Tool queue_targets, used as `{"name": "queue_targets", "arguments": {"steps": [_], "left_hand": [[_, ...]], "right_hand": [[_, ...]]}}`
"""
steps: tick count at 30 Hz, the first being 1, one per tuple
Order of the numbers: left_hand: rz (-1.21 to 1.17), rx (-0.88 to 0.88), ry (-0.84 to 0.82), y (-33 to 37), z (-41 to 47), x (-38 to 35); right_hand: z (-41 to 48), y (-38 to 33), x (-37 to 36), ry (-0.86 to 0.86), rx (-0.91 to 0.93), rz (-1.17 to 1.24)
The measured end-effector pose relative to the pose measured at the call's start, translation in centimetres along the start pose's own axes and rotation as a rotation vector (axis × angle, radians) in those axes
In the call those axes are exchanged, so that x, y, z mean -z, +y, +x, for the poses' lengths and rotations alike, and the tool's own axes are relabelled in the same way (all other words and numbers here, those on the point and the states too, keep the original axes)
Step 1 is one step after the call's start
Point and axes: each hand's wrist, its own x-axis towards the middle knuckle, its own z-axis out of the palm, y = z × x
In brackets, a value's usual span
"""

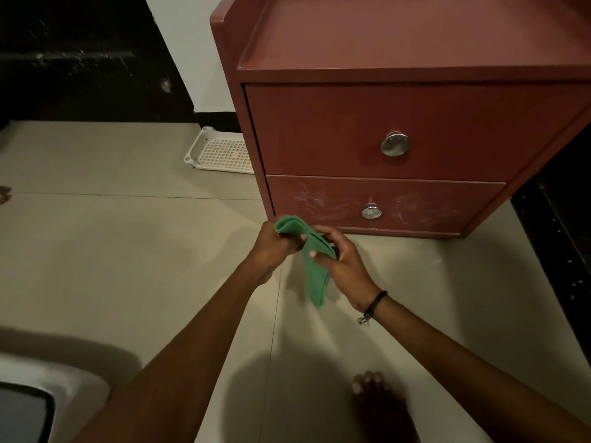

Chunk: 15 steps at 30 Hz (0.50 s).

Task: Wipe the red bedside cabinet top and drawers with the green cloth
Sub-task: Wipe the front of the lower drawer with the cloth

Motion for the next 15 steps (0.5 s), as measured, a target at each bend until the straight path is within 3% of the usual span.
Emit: {"name": "queue_targets", "arguments": {"steps": [3, 5, 7, 9, 12, 15], "left_hand": [[0.064, -0.033, 0.190, 0.5, 0.8, 0.2], [0.088, -0.049, 0.256, 0.8, 1.3, 0.7], [0.230, -0.150, 0.305, 1.0, 1.1, 1.3], [0.541, -0.331, 0.354, 1.2, 0.6, 1.9], [0.939, -0.523, 0.428, 1.1, -0.1, 2.7], [1.150, -0.658, 0.405, 1.0, -0.8, 2.6]], "right_hand": [[1.0, -0.3, -1.0, 0.462, 0.420, -0.414], [3.0, -0.6, -0.9, 0.587, 0.670, -0.557], [5.8, -0.7, -0.7, 0.547, 0.880, -0.828], [8.4, 0.0, -0.6, 0.373, 0.973, -1.202], [10.8, 1.5, -0.2, 0.232, 0.930, -1.600], [11.0, 2.6, 0.7, 0.208, 0.878, -1.749]]}}
